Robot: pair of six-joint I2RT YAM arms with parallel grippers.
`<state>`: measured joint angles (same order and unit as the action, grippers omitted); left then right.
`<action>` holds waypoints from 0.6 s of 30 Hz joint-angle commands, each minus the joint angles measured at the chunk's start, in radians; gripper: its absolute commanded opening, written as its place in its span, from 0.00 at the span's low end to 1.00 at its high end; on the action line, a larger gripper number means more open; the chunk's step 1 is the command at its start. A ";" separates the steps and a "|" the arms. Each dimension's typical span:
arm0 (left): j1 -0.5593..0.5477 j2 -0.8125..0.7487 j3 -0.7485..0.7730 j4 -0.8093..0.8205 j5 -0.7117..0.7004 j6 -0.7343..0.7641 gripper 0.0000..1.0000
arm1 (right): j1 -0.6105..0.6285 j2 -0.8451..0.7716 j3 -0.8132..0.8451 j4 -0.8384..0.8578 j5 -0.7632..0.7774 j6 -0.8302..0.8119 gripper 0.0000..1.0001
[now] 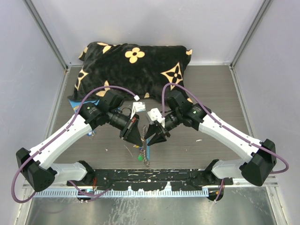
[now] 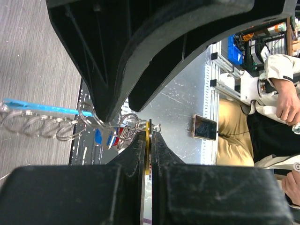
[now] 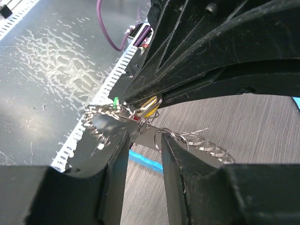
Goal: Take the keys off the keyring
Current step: Remove the key from the keyring.
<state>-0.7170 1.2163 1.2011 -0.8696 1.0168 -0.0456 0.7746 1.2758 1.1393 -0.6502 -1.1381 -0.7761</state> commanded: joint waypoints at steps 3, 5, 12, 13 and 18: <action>0.001 -0.009 0.024 0.087 0.050 -0.037 0.00 | 0.015 -0.027 0.005 0.074 0.027 0.071 0.40; 0.002 -0.006 0.022 0.087 0.048 -0.040 0.00 | 0.016 -0.027 0.008 0.079 0.029 0.082 0.40; 0.002 0.003 0.022 0.097 0.042 -0.055 0.00 | 0.021 -0.026 0.013 0.095 0.045 0.108 0.31; 0.001 0.003 0.023 0.097 0.043 -0.056 0.00 | 0.022 -0.027 0.014 0.094 0.048 0.109 0.28; 0.001 0.000 0.026 0.084 0.041 -0.050 0.00 | 0.020 -0.026 0.030 0.073 0.051 0.096 0.06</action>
<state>-0.7170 1.2263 1.2011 -0.8356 1.0138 -0.0917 0.7902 1.2758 1.1355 -0.5941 -1.0904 -0.6811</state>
